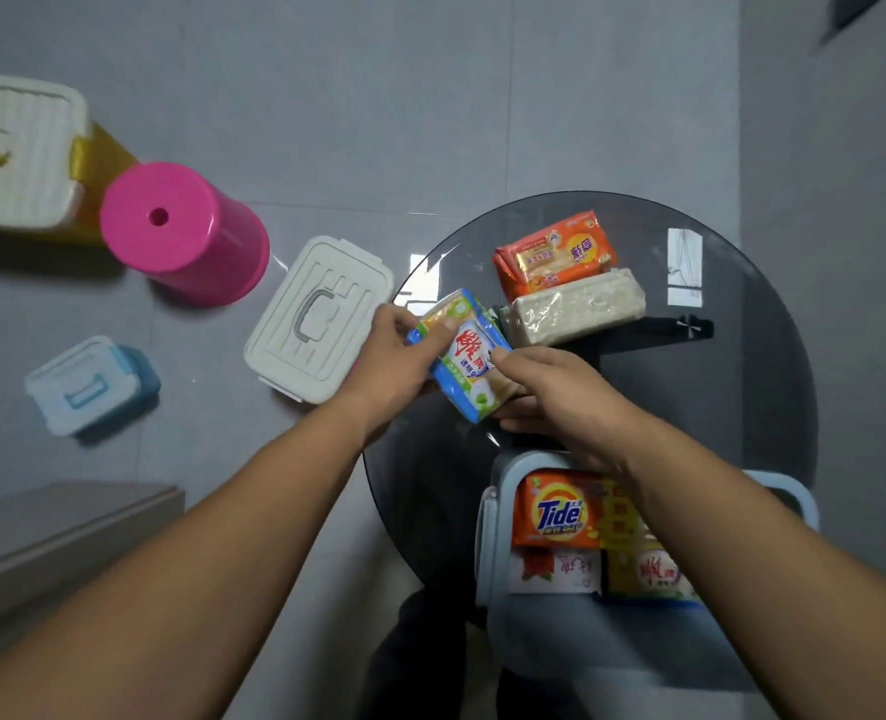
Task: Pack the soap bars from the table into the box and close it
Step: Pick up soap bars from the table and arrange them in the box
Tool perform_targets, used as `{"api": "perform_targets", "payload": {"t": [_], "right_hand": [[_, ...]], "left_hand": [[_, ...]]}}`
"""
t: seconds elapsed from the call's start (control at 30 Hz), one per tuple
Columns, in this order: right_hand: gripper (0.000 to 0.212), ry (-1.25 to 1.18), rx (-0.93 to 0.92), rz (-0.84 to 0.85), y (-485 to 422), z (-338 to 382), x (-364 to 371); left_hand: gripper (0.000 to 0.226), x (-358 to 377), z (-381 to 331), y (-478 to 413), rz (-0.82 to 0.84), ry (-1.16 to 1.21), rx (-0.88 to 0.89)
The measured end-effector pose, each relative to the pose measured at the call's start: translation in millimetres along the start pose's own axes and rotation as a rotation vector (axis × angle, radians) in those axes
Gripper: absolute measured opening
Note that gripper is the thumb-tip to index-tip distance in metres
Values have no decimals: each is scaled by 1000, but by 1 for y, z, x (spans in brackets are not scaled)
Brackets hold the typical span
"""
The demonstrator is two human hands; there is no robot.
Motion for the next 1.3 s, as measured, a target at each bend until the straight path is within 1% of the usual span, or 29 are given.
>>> {"api": "perform_targets", "payload": {"t": [0.07, 0.17, 0.2, 0.3, 0.37, 0.43, 0.5, 0.6, 0.67, 0.73, 0.8, 0.9, 1.03, 1.13, 1.2, 1.3], "right_hand": [[29, -45, -92, -17, 22, 11, -8], [20, -204, -206, -69, 61, 24, -29], [21, -246, -239, -86, 74, 26, -38], [30, -281, -309, -151, 113, 18, -68], [31, -260, -332, -185, 139, 2, -87], [36, -253, -329, -231, 161, -23, -107], [35, -249, -305, -282, 178, -53, -127], [29, -220, -222, -343, 195, -99, -151], [21, -193, -172, -358, 201, -125, -160], [22, -202, -137, -353, 204, -145, -163], [26, -229, -121, -323, 203, -159, -162], [28, -325, -95, -284, 197, -171, -154], [28, -474, -51, -311, 179, -189, -149], [29, -485, -55, -334, 167, -195, -147], [28, -484, -50, -349, 162, -195, -146], [28, -479, -46, -378, 156, -193, -144]], "left_hand": [[39, -1, -19, 14, -23, 80, 47], [44, 12, -51, 41, -42, 140, 106], [44, 21, -60, 52, -36, 167, 124], [35, 55, -76, 91, 10, 208, 155], [28, 80, -66, 118, 25, 222, 119], [22, 108, -46, 145, 20, 239, 78], [19, 137, -21, 169, 10, 277, 27], [22, 183, 20, 198, 54, 349, -90], [22, 204, 43, 211, 73, 332, -151], [19, 217, 65, 216, 54, 321, -209], [19, 226, 83, 217, 30, 359, -266], [23, 232, 96, 211, 3, 430, -307], [21, 238, 102, 202, -53, 529, -354], [20, 241, 111, 194, -145, 542, -400], [23, 241, 118, 190, -211, 562, -460], [27, 240, 122, 183, -262, 600, -502]]}}
Point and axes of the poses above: each hand's wrist, its own y-axis away from the middle knuckle, its own x-axis out of the palm, z = x × y, the point moved 8 cm from there along -y, towards the middle knuckle, and after that the axes turned 4 degrees about x, right-handed, at the moved point
